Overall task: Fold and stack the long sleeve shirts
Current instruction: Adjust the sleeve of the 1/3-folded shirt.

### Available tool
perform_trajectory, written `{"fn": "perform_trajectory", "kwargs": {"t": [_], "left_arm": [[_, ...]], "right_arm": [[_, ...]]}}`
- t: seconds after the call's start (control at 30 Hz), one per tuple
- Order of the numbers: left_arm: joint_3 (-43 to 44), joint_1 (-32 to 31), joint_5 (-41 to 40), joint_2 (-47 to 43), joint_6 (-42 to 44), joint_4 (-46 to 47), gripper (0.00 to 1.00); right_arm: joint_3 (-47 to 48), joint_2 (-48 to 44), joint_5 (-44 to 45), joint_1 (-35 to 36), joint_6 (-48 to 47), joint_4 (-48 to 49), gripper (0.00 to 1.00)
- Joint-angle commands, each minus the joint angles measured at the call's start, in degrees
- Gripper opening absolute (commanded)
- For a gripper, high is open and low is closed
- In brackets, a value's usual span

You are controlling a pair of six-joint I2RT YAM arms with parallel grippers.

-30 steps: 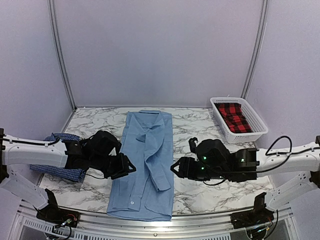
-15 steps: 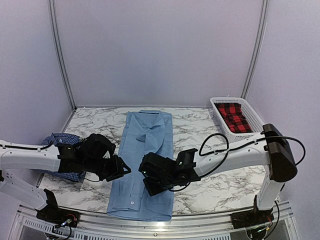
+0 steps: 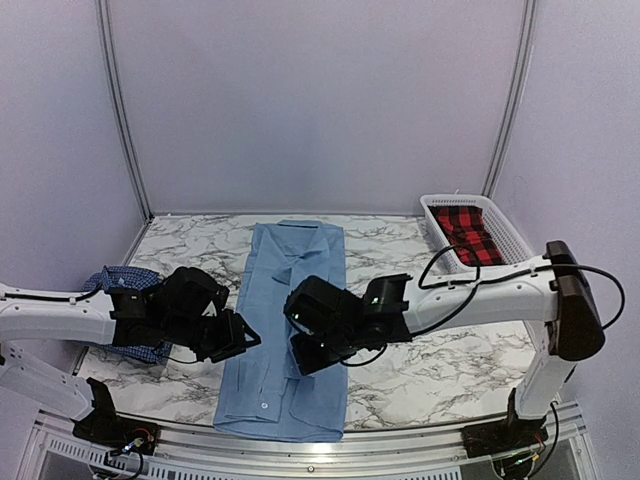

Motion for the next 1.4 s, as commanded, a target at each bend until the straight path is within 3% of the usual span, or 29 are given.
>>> {"fn": "perform_trajectory", "kwargs": {"t": [0.0, 0.17, 0.27, 0.5, 0.57, 0.63, 0.8, 0.93, 1.2, 1.37], "left_arm": [[-0.65, -0.01, 0.51, -1.86, 0.6, -0.51, 0.45], [-2.14, -0.01, 0.85, -4.12, 0.43, -0.63, 0.47], [-2.92, -0.01, 1.42, -4.74, 0.25, -0.59, 0.47], [-3.26, -0.05, 3.05, -3.68, 1.06, -0.61, 0.48], [-3.23, -0.07, 3.33, -3.34, 1.12, -0.59, 0.48], [-3.22, -0.1, 3.52, -2.91, 1.29, -0.51, 0.48], [-2.57, -0.99, 3.77, -0.97, 1.56, 0.1, 0.48], [-2.33, -1.32, 3.97, 0.06, 1.31, 1.3, 0.48], [-2.45, -1.35, 4.05, 0.35, 0.96, 1.7, 0.48], [-3.03, -1.42, 3.97, -0.62, 0.53, 1.7, 0.48]], "right_arm": [[-0.69, -8.44, -9.44, -1.21, 6.25, 13.14, 0.0], [-11.11, -15.89, -12.69, -2.31, 16.7, 28.98, 0.0], [-19.18, -18.74, -11.97, -2.93, 21.64, 33.24, 0.0], [-40.1, -19.15, -16.17, -1.75, 35.32, 53.61, 0.0], [-43.11, -18.9, -15.88, -1.39, 36.97, 55.43, 0.0], [-44.29, -20.16, -14.31, -1.11, 36.92, 53.03, 0.0], [-43.0, -24.26, -9.62, -0.82, 32.81, 40.39, 0.31], [-36.6, -25.23, -1.02, 0.28, 26.85, 22.97, 0.48], [-17.89, -17.84, 10.06, 5.46, 18.72, 2.02, 0.51], [-14.34, -16.33, 15.49, 5.62, 20.39, -8.23, 0.51]]}}
